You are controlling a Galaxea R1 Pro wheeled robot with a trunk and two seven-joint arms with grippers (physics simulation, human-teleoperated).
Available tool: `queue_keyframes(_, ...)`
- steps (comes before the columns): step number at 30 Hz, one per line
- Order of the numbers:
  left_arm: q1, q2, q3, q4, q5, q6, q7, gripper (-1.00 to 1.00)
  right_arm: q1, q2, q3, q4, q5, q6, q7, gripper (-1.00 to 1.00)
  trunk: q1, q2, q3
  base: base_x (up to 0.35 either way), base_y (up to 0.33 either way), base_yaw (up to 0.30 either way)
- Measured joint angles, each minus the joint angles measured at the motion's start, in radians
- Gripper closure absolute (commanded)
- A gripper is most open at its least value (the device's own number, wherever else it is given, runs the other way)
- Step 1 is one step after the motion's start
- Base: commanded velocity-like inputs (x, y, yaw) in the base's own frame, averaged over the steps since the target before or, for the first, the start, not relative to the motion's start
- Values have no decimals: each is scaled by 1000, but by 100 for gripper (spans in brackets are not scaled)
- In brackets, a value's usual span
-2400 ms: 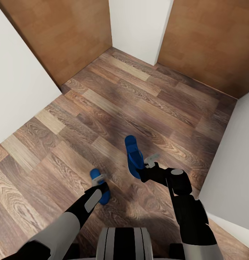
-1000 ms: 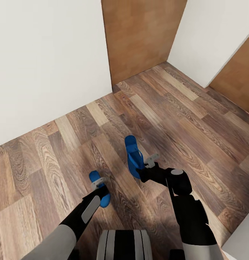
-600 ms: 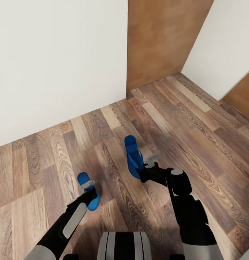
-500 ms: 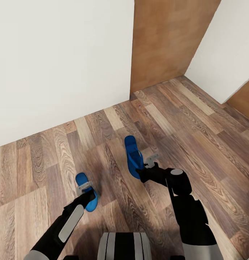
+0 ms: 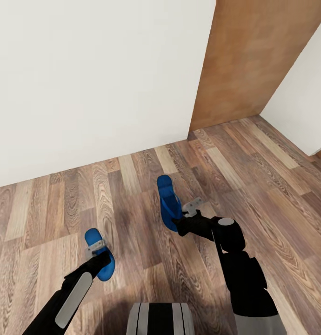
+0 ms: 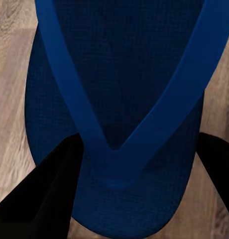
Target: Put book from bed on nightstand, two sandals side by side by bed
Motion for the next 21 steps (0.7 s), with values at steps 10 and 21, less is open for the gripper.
queue_keyframes(10, 25, 3, 2, -4, 1, 2, -2, 100, 0, 0, 33, 0, 0, -1, 0, 100, -4, 2, 38, 0, 0, 286)
queue_keyframes(21, 33, -2, 70, 56, 45, -13, 1, 100, 0, 0, 36, 0, -1, -1, 82, 100, -9, 5, 81, 0, 0, 286)
